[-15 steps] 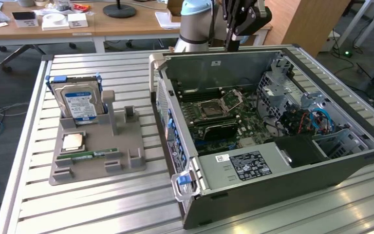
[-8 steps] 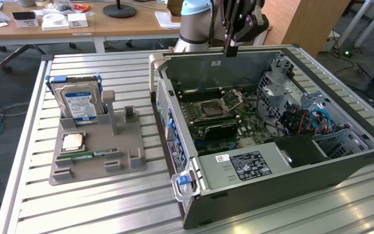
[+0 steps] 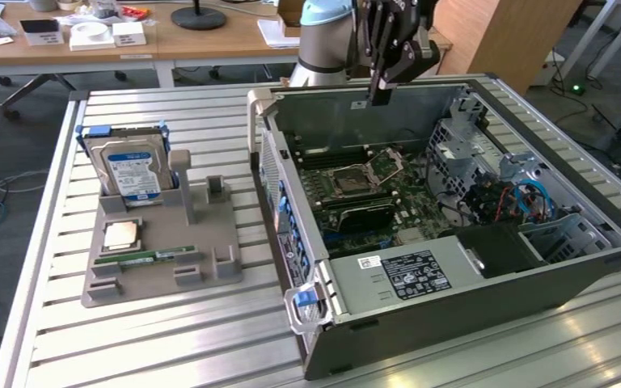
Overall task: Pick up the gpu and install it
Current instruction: 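Press down on the gpu until it lock into place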
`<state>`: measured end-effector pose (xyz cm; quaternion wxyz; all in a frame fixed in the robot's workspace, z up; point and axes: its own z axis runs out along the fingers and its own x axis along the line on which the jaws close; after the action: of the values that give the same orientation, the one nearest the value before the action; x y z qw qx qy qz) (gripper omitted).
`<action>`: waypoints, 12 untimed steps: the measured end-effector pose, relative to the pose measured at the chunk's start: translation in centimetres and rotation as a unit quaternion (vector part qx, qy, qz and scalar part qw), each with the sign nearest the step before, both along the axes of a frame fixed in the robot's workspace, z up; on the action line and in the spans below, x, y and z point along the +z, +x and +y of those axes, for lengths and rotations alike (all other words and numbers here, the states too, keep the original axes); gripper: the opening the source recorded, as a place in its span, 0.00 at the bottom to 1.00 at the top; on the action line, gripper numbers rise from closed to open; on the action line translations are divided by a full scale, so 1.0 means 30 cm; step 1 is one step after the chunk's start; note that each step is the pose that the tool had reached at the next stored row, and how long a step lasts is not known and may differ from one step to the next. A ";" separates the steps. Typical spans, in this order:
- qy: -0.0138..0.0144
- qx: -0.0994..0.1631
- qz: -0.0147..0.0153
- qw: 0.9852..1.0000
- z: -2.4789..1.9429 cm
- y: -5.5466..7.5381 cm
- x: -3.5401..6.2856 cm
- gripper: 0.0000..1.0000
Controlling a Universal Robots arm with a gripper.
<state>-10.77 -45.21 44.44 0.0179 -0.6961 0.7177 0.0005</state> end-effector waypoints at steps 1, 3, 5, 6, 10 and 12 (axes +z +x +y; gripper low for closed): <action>0.000 0.000 0.000 1.000 0.000 0.000 -0.006 0.11; 0.000 0.000 0.000 1.000 0.000 0.000 -0.018 0.11; 0.000 0.000 0.000 1.000 0.000 0.000 -0.030 0.11; 0.000 0.000 0.000 1.000 0.000 0.000 -0.036 0.11; 0.000 0.000 0.000 1.000 0.000 0.000 -0.060 0.11; 0.000 0.000 0.000 1.000 0.000 0.000 -0.073 0.11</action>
<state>-10.77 -45.21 42.26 0.0179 -0.6962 0.7177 0.0004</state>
